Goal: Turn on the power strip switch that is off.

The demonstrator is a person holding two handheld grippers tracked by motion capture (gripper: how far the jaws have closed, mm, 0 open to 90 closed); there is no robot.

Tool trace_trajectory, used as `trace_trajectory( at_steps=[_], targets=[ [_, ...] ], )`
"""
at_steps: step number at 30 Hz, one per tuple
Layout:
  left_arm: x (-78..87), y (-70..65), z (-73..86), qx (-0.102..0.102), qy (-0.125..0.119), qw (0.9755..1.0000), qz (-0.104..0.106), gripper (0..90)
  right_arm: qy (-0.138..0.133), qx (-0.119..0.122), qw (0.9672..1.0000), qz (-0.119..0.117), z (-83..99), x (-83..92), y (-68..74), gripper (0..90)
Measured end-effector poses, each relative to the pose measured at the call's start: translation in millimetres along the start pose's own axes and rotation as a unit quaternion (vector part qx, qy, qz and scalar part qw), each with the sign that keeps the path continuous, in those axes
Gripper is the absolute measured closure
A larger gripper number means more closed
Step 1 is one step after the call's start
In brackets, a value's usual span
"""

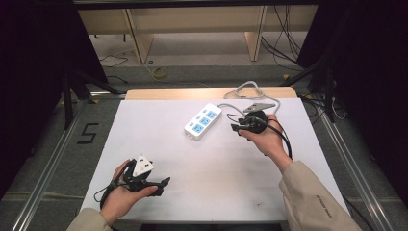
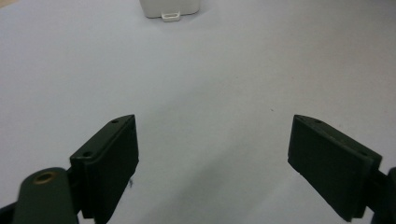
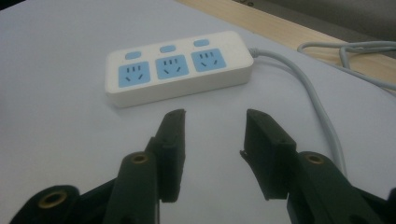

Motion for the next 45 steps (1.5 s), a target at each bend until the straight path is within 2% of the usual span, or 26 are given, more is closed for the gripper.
trace_trajectory(
  at_steps=[5, 22, 28, 40, 45],
  targets=[
    [0.3, 0.2, 0.4, -0.001, 0.003, 1.0, 0.0, 15.9, -0.001, 0.006, 1.0, 0.0, 5.5, 10.0, 0.0, 56.9],
    [0.7, 1.6, 1.3, 0.001, 0.004, 1.0, -0.002, 15.9, -0.016, -0.004, 0.9999, -0.005, 32.7, 50.1, -3.5, 52.3],
    [0.8, 1.8, 1.4, 0.002, 0.004, 1.0, -0.003, 15.9, -0.016, -0.001, 0.9999, -0.001, 42.8, 63.6, -6.3, 50.3],
    [1.2, 2.4, 1.4, 0.005, 0.001, 1.0, -0.004, 15.9, -0.023, -0.013, 0.9997, -0.001, 69.0, 82.8, -13.7, 44.1],
    [1.9, 3.0, 1.0, 0.007, -0.003, 1.0, -0.006, 15.9, -0.027, -0.019, 0.9994, -0.009, 75.7, 91.3, -13.4, 43.0]
  ],
)
Point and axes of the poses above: each handheld gripper's, and its own axes: x roughly backward along the jaws, z roughly out of its underside, y roughly to its left, the point moved 9 cm from there along -x, roughly forward along the jaws, and after that the axes turned 11 degrees about z, right-handed, at the moved point
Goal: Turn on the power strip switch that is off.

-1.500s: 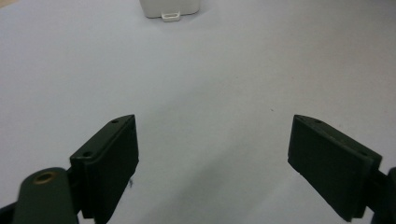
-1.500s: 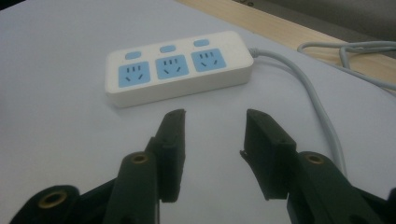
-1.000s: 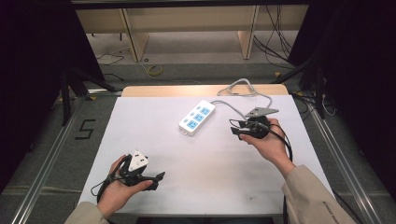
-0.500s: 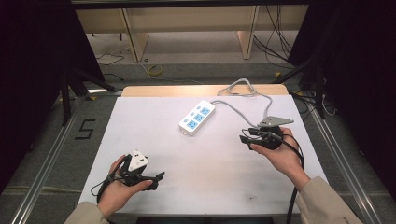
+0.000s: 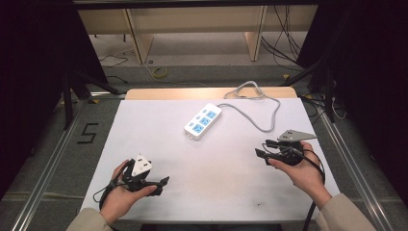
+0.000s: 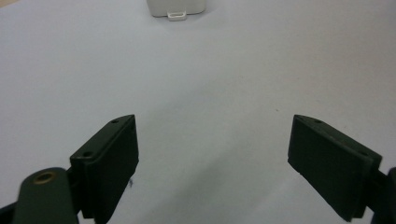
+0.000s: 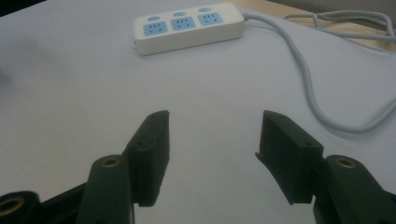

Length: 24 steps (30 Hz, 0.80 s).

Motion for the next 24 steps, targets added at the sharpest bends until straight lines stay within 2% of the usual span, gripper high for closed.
trace_trajectory(
  at_steps=[15, 24],
  targets=[
    [2.6, 0.0, 1.8, 0.001, -0.002, 1.0, 0.001, 15.9, -0.001, -0.019, 0.9998, 0.002, 31.1, 21.5, -4.2, 35.7],
    [3.4, -0.7, 2.3, 0.002, -0.002, 1.0, 0.001, 15.9, -0.005, -0.017, 0.9998, 0.0, 43.0, 32.4, -0.9, 33.5]
  ],
)
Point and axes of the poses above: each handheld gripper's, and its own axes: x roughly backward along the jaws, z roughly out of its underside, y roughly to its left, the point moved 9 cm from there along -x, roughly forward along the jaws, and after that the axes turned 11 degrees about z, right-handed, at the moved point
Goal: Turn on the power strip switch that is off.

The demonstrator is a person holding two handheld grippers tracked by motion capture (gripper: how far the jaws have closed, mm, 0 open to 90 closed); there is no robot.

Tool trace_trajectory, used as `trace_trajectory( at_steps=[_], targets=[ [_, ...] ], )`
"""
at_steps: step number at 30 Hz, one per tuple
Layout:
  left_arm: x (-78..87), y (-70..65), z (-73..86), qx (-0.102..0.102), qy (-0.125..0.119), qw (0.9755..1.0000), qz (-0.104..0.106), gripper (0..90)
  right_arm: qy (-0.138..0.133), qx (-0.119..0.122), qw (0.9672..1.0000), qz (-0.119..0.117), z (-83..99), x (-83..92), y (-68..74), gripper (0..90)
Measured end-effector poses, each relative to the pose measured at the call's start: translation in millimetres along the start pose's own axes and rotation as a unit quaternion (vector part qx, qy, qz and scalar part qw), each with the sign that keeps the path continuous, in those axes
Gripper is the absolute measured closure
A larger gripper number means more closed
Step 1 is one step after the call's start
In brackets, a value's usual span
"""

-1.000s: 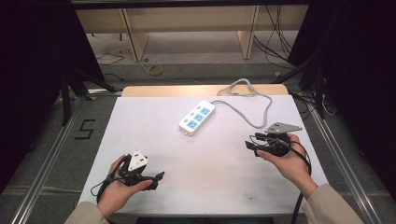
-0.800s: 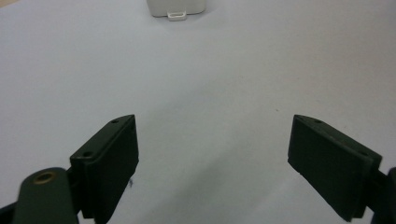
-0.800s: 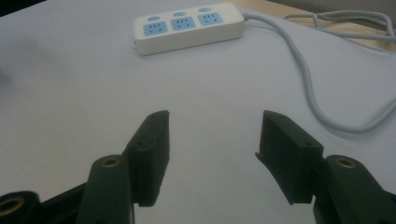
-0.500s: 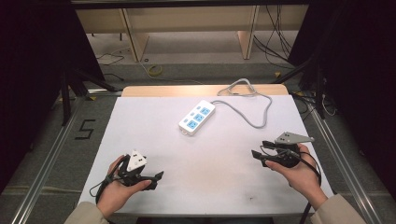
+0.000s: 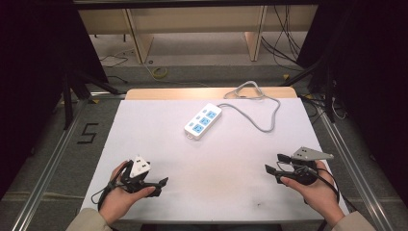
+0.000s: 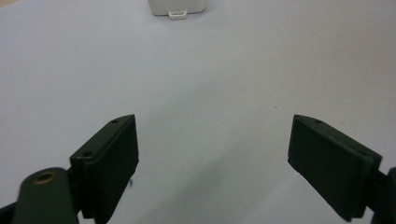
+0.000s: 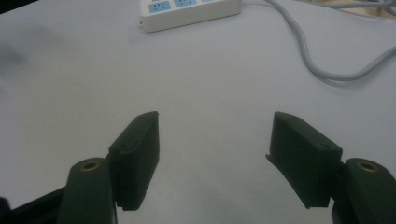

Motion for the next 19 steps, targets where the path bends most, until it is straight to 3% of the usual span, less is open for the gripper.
trace_trajectory(
  at_steps=[9, 19],
  targets=[
    [0.0, -0.6, -0.1, -0.003, 0.002, 1.0, 0.002, 15.9, -0.006, 0.003, 0.9999, -0.011, 3.8, 4.9, 11.3, 32.3],
    [-0.8, -2.5, -1.1, -0.008, 0.004, 1.0, 0.004, 15.9, -0.012, 0.009, 0.9998, -0.016, 1.7, 2.8, 13.7, 31.2]
  ],
)
Point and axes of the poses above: each handheld gripper's, and its own axes: x roughly backward along the jaws, z roughly out of its underside, y roughly to its left, the point moved 9 cm from there along -x, roughly forward along the jaws, and after that the axes turned 11 degrees about z, right-handed, at the moved point
